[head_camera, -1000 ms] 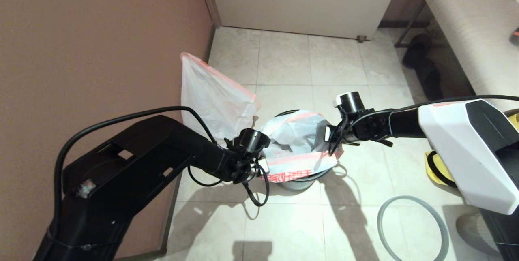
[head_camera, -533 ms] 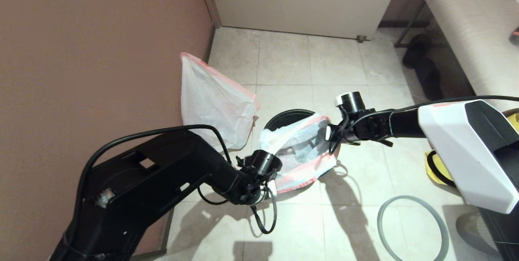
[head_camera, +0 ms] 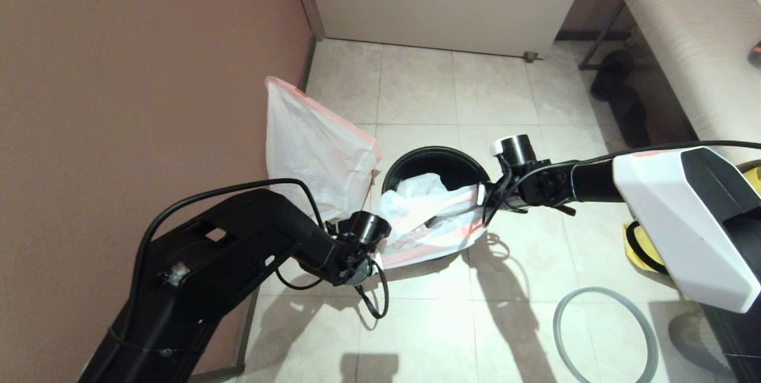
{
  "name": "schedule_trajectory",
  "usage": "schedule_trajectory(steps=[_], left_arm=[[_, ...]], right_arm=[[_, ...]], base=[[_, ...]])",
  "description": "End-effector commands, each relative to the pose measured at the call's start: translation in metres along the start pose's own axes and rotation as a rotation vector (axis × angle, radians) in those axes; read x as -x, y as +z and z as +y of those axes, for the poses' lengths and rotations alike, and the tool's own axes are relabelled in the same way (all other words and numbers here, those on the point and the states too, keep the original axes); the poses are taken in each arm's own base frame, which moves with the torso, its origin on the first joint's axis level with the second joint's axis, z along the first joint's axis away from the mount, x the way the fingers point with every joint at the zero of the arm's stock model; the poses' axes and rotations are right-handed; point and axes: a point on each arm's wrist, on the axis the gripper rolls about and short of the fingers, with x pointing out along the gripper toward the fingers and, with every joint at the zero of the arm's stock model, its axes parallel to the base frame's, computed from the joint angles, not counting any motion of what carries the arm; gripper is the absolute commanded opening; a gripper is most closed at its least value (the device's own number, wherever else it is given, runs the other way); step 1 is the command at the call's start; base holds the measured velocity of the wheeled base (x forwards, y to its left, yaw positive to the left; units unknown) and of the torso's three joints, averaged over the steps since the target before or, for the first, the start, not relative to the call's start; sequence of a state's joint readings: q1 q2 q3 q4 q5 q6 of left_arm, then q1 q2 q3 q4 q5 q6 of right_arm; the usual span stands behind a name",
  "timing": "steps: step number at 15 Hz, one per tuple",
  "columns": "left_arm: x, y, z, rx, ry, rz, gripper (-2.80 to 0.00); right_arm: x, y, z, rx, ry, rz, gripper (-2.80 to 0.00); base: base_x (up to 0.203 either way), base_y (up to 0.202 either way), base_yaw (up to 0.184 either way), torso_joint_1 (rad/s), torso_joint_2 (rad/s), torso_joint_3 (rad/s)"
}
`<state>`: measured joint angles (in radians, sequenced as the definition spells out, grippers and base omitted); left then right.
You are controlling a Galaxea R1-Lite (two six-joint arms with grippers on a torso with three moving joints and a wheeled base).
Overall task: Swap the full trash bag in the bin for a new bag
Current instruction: Put the new garbage bag on the trash can
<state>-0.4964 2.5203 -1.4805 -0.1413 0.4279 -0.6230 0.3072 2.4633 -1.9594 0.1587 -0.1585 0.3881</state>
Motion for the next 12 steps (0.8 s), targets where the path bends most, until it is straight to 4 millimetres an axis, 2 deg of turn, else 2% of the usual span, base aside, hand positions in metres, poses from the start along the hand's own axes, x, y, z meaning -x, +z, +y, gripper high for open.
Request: schedule_trajectory(steps=[1,6,7,10,12], left_arm=[[0.010,0.024,-0.001,0.051,-0.011,-0.069,-2.80],[0.068,0.075,-0.027,0.136,-0.142,-0.222,-2.80],[0.071,0.081,-0.030,0.148,-0.156,-0.236,-2.80],[0.059,0.092,-0.040,0.168,-0.168,-0.266,-2.80],[0.059,0.103,-0.045,0.180,-0.172,-0.278,-2.80]], right_arm=[[0.000,-0.001,-0.001,0.000,0.005,0.012,-2.80],[0.001,-0.002,-0.001,0.006,0.022,0.038,-2.80],[0.002,-0.003,-0.001,0.007,0.031,0.044,-2.80],[0.004,-0.004,0.000,0.012,0.039,0.058,-2.80],[0.007,-0.003,0.000,0.016,0.059,0.068,-2.80]], base=[[0.000,0.000,0.000,0.000,0.00,0.000],[0.000,0.000,0.000,0.000,0.00,0.000],[0.000,0.000,0.000,0.000,0.00,0.000],[0.000,0.000,0.000,0.000,0.00,0.000],[0.000,0.000,0.000,0.000,0.00,0.000]])
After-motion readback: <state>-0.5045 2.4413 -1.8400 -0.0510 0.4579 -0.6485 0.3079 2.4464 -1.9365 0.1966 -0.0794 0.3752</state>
